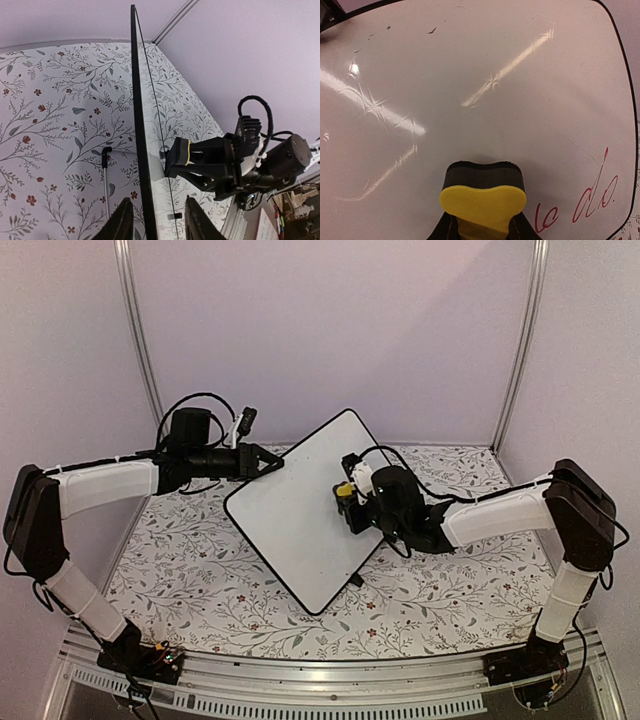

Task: Erase the whiteboard
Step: Erase the whiteboard at the center of the board.

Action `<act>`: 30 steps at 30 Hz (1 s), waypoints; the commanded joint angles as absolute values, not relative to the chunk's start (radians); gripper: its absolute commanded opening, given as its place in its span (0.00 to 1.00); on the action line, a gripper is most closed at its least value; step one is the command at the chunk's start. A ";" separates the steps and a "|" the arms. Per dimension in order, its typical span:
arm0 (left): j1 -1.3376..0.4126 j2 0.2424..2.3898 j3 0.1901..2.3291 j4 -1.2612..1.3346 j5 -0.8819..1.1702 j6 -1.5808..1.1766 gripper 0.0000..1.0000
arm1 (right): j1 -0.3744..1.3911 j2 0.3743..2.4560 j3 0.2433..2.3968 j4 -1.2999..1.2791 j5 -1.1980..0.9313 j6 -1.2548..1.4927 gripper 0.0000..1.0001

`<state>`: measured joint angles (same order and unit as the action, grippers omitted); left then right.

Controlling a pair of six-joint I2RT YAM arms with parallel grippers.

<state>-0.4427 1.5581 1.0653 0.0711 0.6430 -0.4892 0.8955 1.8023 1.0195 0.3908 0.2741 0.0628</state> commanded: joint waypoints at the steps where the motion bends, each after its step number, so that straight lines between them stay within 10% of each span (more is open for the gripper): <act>1: -0.434 1.543 1.073 0.079 0.639 -0.484 0.39 | 0.887 1.819 0.952 0.408 0.270 0.082 0.00; 13: -0.408 1.454 1.074 0.034 0.483 -0.429 0.99 | 0.887 1.772 0.843 0.442 0.263 0.116 0.00; 30: -0.215 1.311 0.999 0.081 -0.082 -0.328 1.00 | 0.887 1.661 0.811 0.456 0.241 0.100 0.00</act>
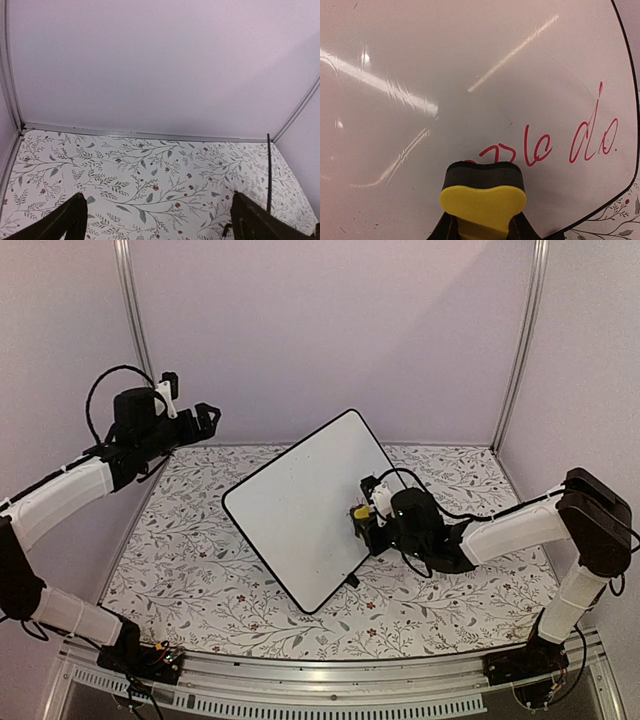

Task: Erase the whiteboard
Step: Erase the whiteboard at the center of the board.

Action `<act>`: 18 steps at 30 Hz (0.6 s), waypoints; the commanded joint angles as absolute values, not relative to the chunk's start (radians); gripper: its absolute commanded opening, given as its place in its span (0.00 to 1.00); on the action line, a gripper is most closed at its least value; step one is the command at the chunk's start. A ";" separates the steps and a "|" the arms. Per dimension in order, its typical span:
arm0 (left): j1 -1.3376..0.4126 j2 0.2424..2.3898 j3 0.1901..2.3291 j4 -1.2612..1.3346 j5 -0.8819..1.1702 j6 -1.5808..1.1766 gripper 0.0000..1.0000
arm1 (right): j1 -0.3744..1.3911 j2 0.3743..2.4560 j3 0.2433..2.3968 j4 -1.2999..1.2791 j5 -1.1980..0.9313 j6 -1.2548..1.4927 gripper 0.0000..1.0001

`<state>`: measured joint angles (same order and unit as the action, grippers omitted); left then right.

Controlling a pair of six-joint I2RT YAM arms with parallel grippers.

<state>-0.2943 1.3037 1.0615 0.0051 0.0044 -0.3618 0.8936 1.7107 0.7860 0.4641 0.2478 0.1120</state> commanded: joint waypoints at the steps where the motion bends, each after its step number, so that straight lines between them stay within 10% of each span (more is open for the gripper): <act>1: -0.192 1.319 0.980 0.115 -0.080 -0.316 1.00 | 0.887 1.656 0.829 0.447 0.244 0.091 0.00; 18: 0.022 1.505 0.578 0.710 -0.152 -0.041 1.00 | 0.885 1.703 0.994 0.409 0.245 -0.029 0.00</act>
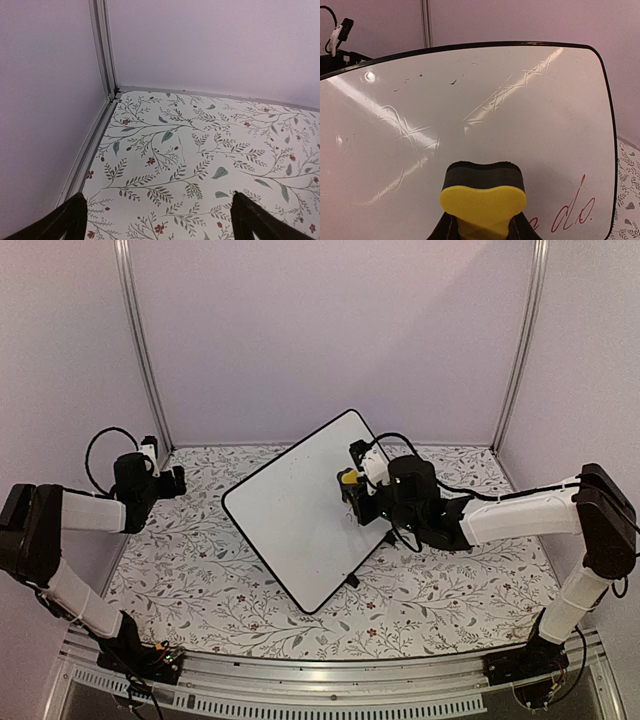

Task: Erase the whiteboard
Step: Erase the whiteboard at the center of the board.

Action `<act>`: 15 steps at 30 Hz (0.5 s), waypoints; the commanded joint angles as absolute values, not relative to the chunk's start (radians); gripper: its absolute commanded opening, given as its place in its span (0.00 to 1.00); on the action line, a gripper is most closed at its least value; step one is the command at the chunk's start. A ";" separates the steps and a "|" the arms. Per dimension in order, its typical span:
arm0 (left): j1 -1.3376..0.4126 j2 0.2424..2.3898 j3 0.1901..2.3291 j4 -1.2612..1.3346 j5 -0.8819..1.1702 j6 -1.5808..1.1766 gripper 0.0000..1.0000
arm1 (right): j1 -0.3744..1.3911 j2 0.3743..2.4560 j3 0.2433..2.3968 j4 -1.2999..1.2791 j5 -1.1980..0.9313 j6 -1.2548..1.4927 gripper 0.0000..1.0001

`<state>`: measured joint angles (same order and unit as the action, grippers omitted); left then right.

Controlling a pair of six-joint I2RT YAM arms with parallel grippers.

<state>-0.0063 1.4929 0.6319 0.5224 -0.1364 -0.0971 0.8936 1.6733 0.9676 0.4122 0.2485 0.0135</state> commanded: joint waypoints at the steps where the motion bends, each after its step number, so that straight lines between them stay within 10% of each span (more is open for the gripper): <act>1: 0.035 1.513 0.574 0.705 -0.120 -0.047 1.00 | 0.885 1.709 0.990 0.418 0.243 -0.029 0.00; 15: 0.034 1.551 0.404 1.004 -0.106 -0.038 1.00 | 0.867 1.745 0.939 0.473 0.219 -0.005 0.00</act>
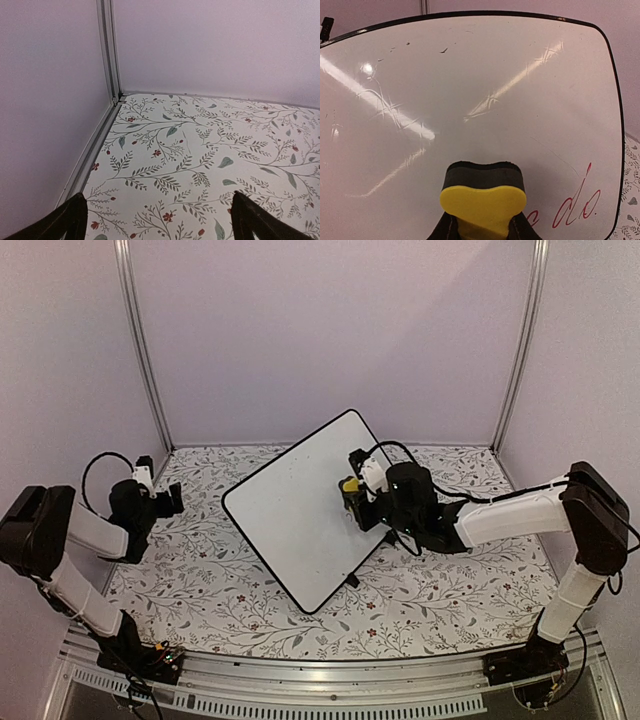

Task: Erase the whiteboard
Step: Erase the whiteboard at the center of the board.

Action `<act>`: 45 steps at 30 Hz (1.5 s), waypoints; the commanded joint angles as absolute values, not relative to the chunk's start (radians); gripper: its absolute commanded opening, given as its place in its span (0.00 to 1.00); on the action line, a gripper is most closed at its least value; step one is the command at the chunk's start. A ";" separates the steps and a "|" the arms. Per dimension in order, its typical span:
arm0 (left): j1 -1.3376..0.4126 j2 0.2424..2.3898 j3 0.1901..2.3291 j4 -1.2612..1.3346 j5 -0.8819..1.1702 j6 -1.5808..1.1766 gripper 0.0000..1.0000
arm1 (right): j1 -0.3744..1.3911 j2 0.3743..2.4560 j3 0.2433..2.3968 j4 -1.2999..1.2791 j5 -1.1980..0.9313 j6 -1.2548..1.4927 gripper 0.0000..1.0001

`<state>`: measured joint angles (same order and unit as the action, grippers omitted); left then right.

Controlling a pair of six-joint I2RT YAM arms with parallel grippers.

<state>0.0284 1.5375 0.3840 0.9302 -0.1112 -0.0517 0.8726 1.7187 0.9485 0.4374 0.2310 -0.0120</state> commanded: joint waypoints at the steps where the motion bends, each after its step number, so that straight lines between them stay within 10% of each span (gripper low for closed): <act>1: 0.030 1.555 0.411 0.995 -0.110 -0.037 1.00 | 0.867 1.750 0.939 0.475 0.216 -0.005 0.00; 10: 0.007 1.579 0.473 0.902 -0.181 -0.032 1.00 | 0.859 1.813 0.943 0.507 0.216 -0.005 0.00; 18: 0.009 1.568 0.179 1.443 -0.255 -0.059 1.00 | 0.859 1.844 0.936 0.521 0.209 0.040 0.00; 45: 0.003 1.565 0.229 1.336 -0.254 -0.054 1.00 | 0.858 1.713 0.911 0.420 0.274 0.051 0.00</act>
<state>0.0113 1.5581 0.2188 1.3045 -0.2489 -0.0563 0.8673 1.7714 0.8322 0.4961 0.2398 0.0826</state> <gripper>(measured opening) 0.996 0.252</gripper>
